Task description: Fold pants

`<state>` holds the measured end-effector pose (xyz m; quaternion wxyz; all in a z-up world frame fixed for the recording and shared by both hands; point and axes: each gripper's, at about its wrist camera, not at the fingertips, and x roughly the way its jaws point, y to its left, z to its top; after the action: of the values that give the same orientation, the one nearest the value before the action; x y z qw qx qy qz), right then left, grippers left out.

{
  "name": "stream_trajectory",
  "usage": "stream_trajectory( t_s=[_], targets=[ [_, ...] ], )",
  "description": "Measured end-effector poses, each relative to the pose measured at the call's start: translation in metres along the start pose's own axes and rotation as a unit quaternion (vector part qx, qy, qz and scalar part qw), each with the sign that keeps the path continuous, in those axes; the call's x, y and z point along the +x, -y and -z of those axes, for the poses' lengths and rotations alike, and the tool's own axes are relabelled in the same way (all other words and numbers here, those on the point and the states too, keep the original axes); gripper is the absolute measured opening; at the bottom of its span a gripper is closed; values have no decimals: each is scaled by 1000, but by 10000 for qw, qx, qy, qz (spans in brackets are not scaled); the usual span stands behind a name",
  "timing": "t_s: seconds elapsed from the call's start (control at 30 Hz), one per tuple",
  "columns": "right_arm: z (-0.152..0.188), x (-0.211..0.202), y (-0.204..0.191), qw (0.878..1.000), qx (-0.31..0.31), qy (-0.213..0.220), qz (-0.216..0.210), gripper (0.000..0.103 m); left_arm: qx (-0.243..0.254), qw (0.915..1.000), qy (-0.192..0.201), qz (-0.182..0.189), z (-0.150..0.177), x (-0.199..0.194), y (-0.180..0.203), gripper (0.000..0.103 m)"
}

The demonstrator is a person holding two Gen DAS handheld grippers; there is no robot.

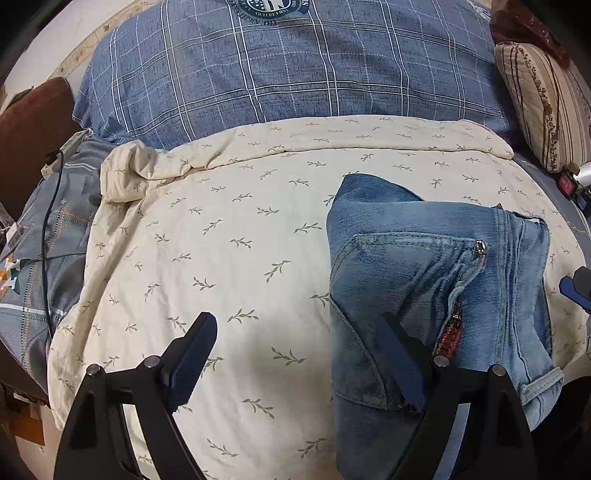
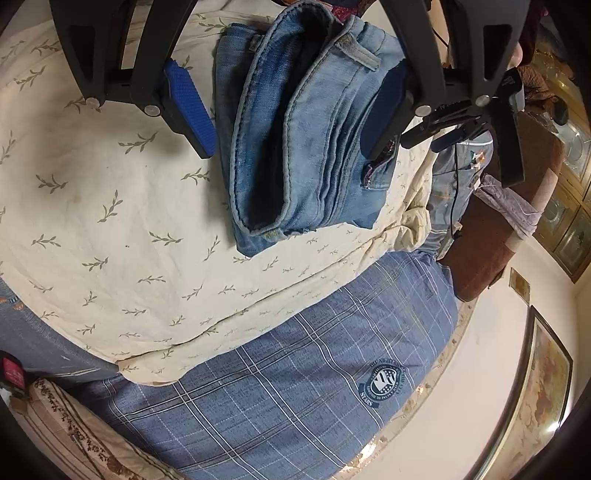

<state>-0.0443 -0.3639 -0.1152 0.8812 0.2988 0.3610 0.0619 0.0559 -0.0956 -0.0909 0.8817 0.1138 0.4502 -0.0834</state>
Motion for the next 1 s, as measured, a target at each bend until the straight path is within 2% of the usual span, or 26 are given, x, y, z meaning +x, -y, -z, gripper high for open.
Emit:
stream_trajectory(
  t_s=[0.53,0.7,0.9,1.0],
  targets=[
    [-1,14,-1,9997,-21,-225,68,83,-193,9996,-16,212,-5,8,-8,90],
    [-1,19,-1,9995,-7,-303,86,83,-282,9985,22,464,-10,4,-14,90],
    [2,23,0,9991,-17,-404,129,83,-446,9954,-254,803,-6,18,-23,90],
    [3,26,1,9986,-27,-504,188,83,-495,9923,-306,1090,-5,22,-26,90]
  ],
)
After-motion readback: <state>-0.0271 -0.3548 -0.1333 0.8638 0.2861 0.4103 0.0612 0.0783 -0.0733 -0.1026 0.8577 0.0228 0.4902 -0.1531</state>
